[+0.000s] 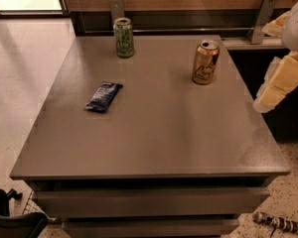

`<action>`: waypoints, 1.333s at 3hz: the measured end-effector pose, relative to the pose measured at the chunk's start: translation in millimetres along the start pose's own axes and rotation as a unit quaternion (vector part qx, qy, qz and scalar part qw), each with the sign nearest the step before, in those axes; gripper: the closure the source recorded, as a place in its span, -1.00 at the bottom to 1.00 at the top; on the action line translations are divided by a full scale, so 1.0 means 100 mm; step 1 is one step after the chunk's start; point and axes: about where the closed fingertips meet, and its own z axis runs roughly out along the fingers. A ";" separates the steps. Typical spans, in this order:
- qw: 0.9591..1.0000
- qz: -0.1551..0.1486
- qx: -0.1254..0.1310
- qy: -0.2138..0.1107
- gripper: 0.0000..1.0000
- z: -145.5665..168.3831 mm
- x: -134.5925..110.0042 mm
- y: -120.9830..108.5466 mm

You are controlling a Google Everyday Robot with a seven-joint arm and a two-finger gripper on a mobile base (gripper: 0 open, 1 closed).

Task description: Knock orange can over

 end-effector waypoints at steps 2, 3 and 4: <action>0.978 0.068 0.014 -0.198 -1.00 0.72 -0.29 -0.75; 0.951 0.111 0.032 -0.287 -1.00 0.95 -0.30 -0.94; 0.929 0.144 0.063 -0.335 -1.00 1.09 -0.14 -1.05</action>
Offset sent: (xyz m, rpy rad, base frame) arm 0.1588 0.0296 -0.0480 0.7525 -0.2300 -0.0544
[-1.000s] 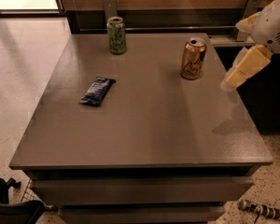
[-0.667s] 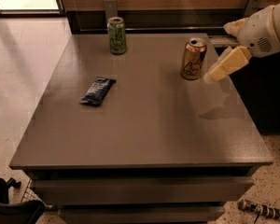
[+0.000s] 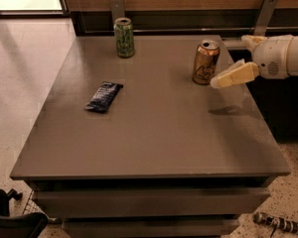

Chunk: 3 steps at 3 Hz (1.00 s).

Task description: Knock orange can over

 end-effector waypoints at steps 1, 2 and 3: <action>0.999 0.017 0.024 -0.036 -1.00 0.02 0.15 -0.15; 0.997 0.040 0.021 -0.067 -1.00 0.19 0.20 -0.24; 0.994 0.063 0.008 -0.094 -1.00 0.38 0.18 -0.28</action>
Offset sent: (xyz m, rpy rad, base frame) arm 0.0583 0.0022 -0.0343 0.2742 -0.0283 -0.0292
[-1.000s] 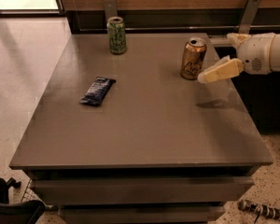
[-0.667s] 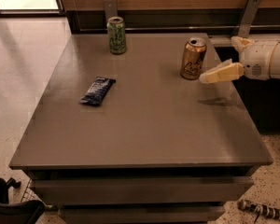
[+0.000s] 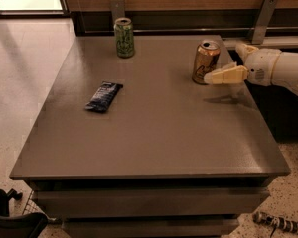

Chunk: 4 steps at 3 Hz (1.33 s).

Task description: Knock orange can over

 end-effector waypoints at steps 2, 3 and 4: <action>0.999 0.015 -0.013 -0.041 -0.77 0.29 -0.03 -0.01; 0.999 0.015 -0.015 -0.041 -0.30 0.32 -0.04 0.01; 0.999 0.015 -0.019 -0.042 0.32 0.35 -0.05 0.04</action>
Offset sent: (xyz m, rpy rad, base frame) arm 0.0274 0.0286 -0.0076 0.1213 -0.0559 0.0233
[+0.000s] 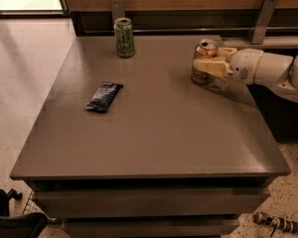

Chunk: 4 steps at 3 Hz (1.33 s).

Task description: Knock orange can over

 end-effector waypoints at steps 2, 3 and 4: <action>1.000 0.000 -0.004 0.000 1.00 0.04 -0.01 0.03; 0.999 -0.010 -0.010 0.029 1.00 0.03 -0.10 0.04; 0.992 -0.041 -0.028 0.118 1.00 0.03 -0.40 0.10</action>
Offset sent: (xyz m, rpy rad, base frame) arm 0.0003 0.0024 -0.0001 0.0006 0.0003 0.0036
